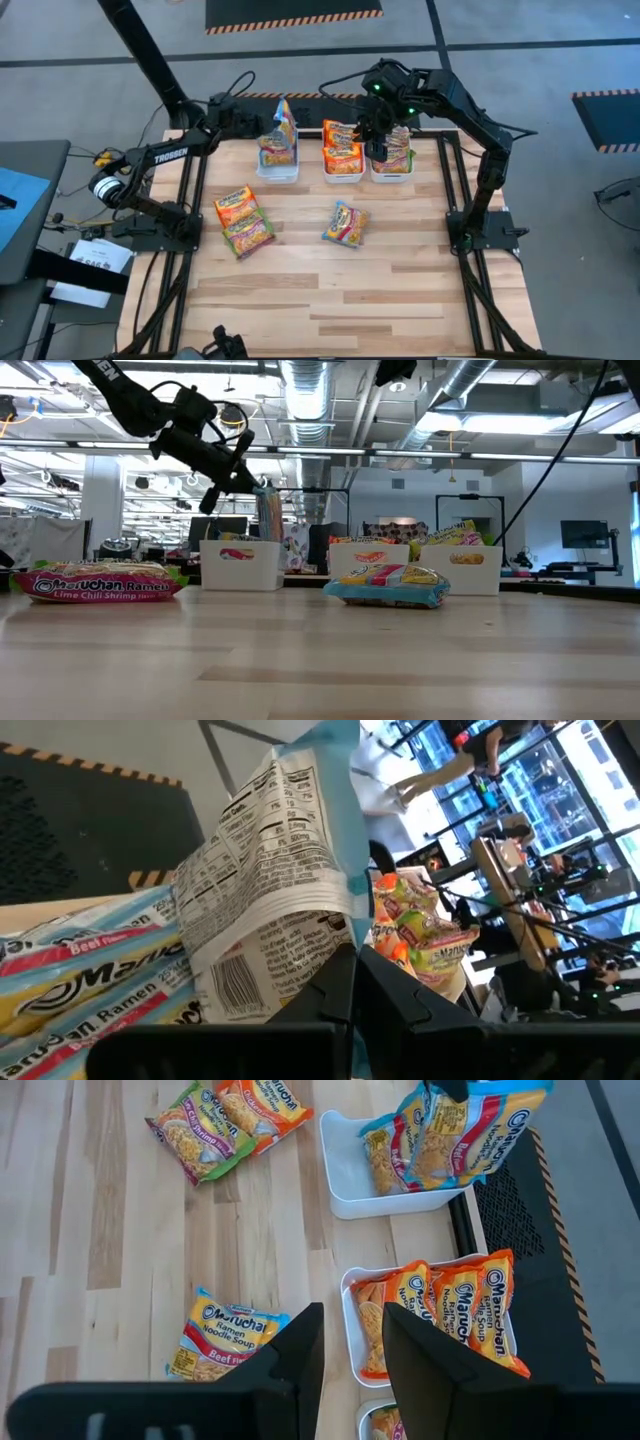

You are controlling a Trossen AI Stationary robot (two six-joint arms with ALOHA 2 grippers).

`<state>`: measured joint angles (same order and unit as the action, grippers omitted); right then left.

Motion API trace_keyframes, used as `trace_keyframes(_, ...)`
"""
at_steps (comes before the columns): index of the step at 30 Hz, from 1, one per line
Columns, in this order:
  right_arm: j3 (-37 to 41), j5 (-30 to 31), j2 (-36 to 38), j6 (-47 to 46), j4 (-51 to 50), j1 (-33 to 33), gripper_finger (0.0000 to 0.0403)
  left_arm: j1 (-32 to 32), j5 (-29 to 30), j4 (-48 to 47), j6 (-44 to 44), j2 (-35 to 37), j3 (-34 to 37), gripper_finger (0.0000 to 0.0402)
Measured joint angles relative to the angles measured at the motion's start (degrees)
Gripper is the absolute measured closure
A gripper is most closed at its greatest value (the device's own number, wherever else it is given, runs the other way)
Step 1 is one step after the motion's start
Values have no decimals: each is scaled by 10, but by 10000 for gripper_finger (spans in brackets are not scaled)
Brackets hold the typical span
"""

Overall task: Sort Maruchan noodles
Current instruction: Put the blue noodle pack into the left white bin

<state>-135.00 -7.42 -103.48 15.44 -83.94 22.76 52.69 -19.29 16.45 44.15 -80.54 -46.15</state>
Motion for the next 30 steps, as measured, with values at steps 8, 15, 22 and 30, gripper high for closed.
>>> trace_keyframes(8,0,0,0,0,0,0,274,15,-16,-21,-11,5,1,402)
trace_keyframes(15,0,0,0,0,0,0,274,38,-57,-57,-47,4,2,398)
trace_keyframes(22,0,0,0,0,0,0,274,41,-113,-86,-71,4,2,358)
trace_keyframes(30,0,0,0,0,0,0,274,61,-143,-129,-66,4,2,304)
